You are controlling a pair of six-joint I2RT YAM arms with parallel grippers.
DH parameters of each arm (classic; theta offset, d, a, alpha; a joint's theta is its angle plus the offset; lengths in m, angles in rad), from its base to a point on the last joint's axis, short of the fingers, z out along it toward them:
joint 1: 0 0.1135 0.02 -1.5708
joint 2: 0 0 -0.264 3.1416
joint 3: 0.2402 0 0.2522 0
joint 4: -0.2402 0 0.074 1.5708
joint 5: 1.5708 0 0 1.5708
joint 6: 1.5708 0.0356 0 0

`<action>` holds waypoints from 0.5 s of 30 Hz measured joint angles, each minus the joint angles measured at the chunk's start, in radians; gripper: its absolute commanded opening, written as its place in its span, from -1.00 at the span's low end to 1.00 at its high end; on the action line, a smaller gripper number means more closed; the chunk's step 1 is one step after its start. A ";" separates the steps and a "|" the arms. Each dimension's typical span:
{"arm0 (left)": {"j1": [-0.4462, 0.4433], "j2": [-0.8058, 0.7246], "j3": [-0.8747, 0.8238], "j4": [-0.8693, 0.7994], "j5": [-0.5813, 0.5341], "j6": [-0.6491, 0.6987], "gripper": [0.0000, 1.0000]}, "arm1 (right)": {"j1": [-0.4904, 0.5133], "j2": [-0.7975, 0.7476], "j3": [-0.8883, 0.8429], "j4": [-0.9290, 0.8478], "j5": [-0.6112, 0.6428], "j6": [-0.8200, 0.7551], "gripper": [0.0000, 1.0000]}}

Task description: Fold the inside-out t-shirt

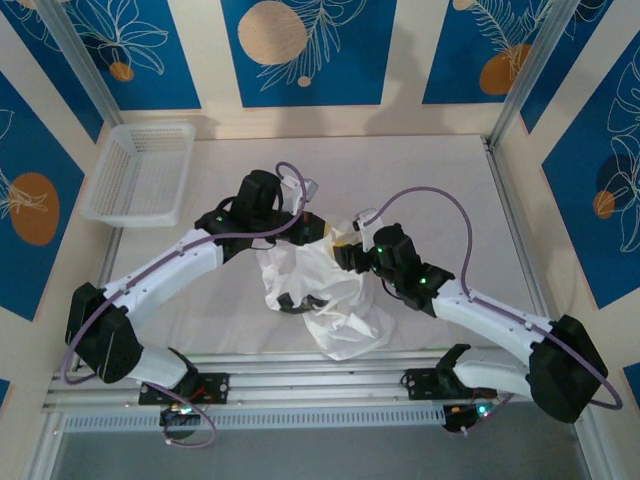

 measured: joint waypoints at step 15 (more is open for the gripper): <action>0.000 0.002 -0.019 0.001 0.003 0.001 -1.00 | -0.343 -0.322 -0.167 -0.229 -0.447 0.412 -0.26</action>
